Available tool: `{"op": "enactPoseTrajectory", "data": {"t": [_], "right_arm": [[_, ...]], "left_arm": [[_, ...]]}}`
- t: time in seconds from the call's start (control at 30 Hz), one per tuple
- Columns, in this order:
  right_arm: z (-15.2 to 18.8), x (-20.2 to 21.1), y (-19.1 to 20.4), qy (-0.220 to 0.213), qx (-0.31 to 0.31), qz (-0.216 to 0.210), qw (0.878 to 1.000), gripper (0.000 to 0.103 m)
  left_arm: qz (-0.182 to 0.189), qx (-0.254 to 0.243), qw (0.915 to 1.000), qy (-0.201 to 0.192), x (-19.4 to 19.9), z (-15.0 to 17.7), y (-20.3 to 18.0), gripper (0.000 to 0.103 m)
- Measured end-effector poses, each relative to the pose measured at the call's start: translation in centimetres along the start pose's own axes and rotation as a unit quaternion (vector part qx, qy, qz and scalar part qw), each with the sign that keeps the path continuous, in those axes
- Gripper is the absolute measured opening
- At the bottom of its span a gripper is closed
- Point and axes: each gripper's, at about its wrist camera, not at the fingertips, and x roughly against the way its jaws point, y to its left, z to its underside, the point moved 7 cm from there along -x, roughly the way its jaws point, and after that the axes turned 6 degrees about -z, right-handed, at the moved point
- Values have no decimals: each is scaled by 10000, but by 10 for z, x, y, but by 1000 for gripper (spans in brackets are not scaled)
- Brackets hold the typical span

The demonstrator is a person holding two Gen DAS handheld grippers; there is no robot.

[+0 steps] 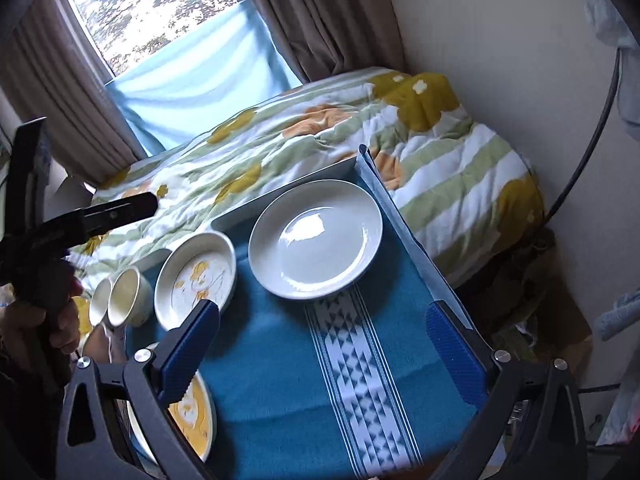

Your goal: Organize plates and bowls

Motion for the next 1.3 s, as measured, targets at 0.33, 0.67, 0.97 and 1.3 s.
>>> {"op": "enactPoseTrajectory", "data": {"t": [0.33, 0.67, 0.97, 1.3], "right_arm": [[-13, -101, -53, 780, -1113, -427, 9898, 92], [-12, -136, -75, 988, -1508, -441, 9826, 43], [-15, -143, -80, 981, -1476, -305, 9837, 18], [-20, -137, -79, 1023, -1388, -307, 9846, 15]], "left_arm": [[184, -136, 9914, 1286, -133, -4, 11, 81], [174, -440, 9817, 1843, -188, 6, 4, 46], [-2, -689, 9812, 1803, -190, 4, 3, 17], [-146, -714, 9834, 1662, -176, 0, -1, 17]]}}
